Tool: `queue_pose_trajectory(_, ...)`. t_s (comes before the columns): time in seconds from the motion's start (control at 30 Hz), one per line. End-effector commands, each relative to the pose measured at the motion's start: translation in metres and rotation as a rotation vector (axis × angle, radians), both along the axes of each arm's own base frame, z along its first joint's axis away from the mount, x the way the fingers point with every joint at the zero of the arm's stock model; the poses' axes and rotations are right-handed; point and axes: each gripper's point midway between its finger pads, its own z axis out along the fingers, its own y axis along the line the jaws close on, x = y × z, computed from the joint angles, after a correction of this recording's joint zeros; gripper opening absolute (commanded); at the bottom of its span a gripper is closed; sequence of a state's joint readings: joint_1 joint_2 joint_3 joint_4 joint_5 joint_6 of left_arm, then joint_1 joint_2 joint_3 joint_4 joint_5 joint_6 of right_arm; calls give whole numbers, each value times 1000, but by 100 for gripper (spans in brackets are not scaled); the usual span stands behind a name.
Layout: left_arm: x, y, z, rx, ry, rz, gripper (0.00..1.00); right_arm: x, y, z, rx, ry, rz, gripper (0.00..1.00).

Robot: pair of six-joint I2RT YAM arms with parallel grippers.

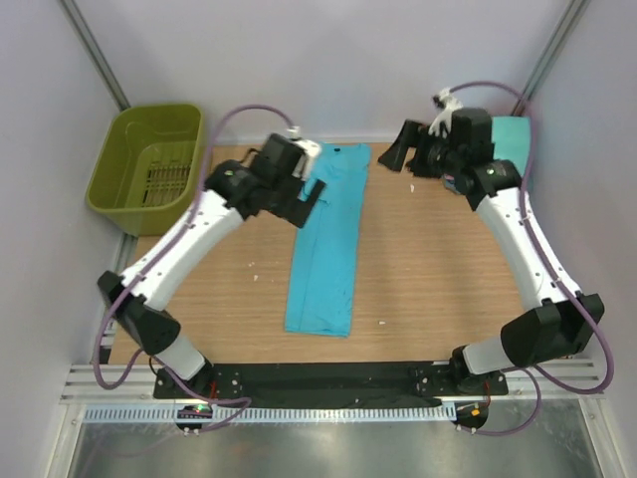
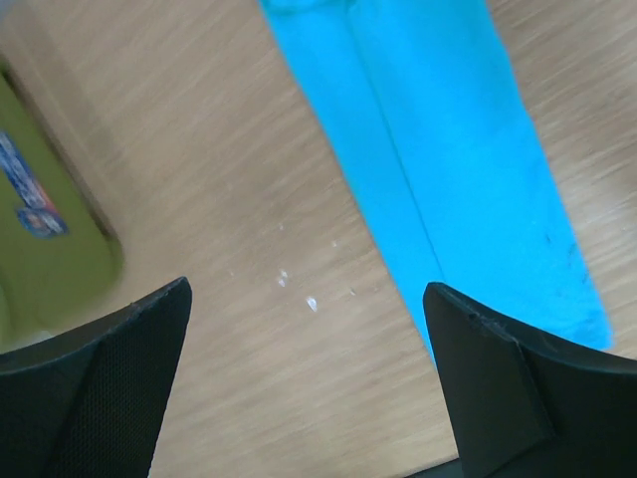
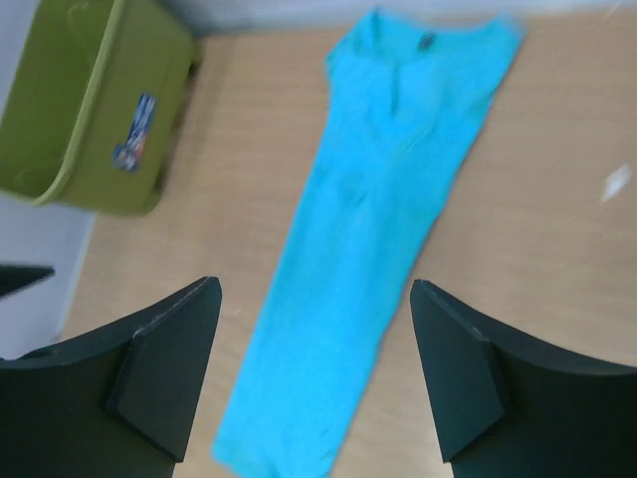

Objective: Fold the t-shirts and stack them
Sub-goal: Fold the tshirt

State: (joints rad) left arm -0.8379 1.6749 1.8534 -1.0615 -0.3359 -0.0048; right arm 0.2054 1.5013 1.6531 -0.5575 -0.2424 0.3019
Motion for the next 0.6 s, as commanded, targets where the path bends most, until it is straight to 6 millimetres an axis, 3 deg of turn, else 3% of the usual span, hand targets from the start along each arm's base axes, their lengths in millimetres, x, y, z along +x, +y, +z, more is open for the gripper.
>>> queue_pose_trajectory(0.0,-42,31,-33,-289,408,193,100,-61,40,-123,273,547,71,83)
queue_pose_trajectory(0.03,-56,38,-61,-312,524,231,100,-85,42,-148,287,633,63,82)
queue_pose_trajectory(0.1,-72,41,-64,-492,655,309,100,-117,57,-171,298,716,105,83)
queue_pose_trajectory(0.13,-88,49,-89,-496,736,359,100,-142,60,-194,310,800,100,83)
queue_pose_trajectory(0.17,-98,48,-98,-530,785,378,99,-156,64,-205,310,839,106,83)
queue_pose_trajectory(0.23,-101,43,-104,-607,791,373,98,-180,75,-224,309,898,129,84)
queue_pose_trajectory(0.27,-114,48,-131,-587,837,420,97,-198,73,-245,307,975,102,84)
queue_pose_trajectory(0.3,-107,44,-137,-624,810,420,96,-206,78,-252,306,999,110,84)
queue_pose_trajectory(0.37,-122,44,-165,-636,895,502,93,-225,77,-273,297,1083,79,83)
queue_pose_trajectory(0.4,-117,40,-171,-671,894,513,93,-232,81,-279,291,1110,89,83)
queue_pose_trajectory(0.57,-124,43,-199,-694,931,609,87,-250,100,-295,294,1178,103,81)
